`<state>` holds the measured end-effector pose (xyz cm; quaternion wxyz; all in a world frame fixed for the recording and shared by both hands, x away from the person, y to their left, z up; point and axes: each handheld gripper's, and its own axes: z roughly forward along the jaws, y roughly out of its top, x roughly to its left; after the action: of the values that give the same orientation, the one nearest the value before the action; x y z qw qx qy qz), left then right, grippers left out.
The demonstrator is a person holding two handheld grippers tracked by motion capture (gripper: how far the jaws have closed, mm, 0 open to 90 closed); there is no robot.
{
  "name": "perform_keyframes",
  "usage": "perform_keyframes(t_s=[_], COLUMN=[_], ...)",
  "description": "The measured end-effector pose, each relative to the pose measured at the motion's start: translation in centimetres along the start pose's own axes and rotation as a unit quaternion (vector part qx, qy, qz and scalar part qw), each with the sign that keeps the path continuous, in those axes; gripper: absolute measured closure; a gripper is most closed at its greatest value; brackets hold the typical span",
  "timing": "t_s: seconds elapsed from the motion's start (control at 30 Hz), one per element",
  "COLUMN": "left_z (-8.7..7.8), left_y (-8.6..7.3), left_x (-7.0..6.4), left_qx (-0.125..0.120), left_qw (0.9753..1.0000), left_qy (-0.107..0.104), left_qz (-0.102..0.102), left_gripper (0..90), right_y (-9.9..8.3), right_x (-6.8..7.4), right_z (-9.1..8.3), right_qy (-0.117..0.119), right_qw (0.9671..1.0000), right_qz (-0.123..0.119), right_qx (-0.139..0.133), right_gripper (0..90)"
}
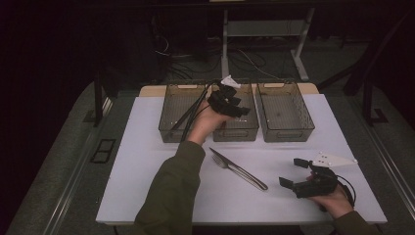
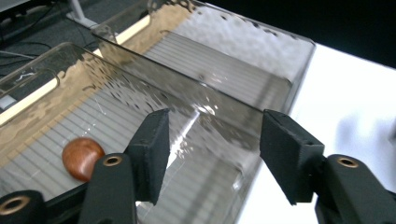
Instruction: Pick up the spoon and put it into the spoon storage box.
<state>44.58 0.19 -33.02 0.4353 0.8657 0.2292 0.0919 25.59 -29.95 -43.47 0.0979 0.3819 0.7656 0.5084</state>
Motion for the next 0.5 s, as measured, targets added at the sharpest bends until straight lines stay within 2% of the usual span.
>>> perform_keyframes(t_s=[0.1,0.2,0.5], left_z=[-1.2,-2.2,-4.7], left_y=[-0.8,-1.7,-4.8], left_x=[-0.5,-1.1,-3.0], left_qx=[-0.015,-0.02,-0.034], left_qw=[0.9998,0.9996,0.9991], left_qy=[-0.013,-0.02,-0.024], left_qz=[-0.008,-0.005,-0.009], left_gripper=[38.7,36.6,33.7], right_y=[0.0,0.0,0.0], right_x=[0.0,-0.1,-0.1], right_z=[0.0,0.0,0.1], right_qy=[-0.001,-0.002,-0.005], right_qw=[1.0,1.0,1.0], right_qz=[0.001,0.0,0.0], right_qx=[0.001,0.004,0.003], right_gripper=[1.2,1.2,1.2])
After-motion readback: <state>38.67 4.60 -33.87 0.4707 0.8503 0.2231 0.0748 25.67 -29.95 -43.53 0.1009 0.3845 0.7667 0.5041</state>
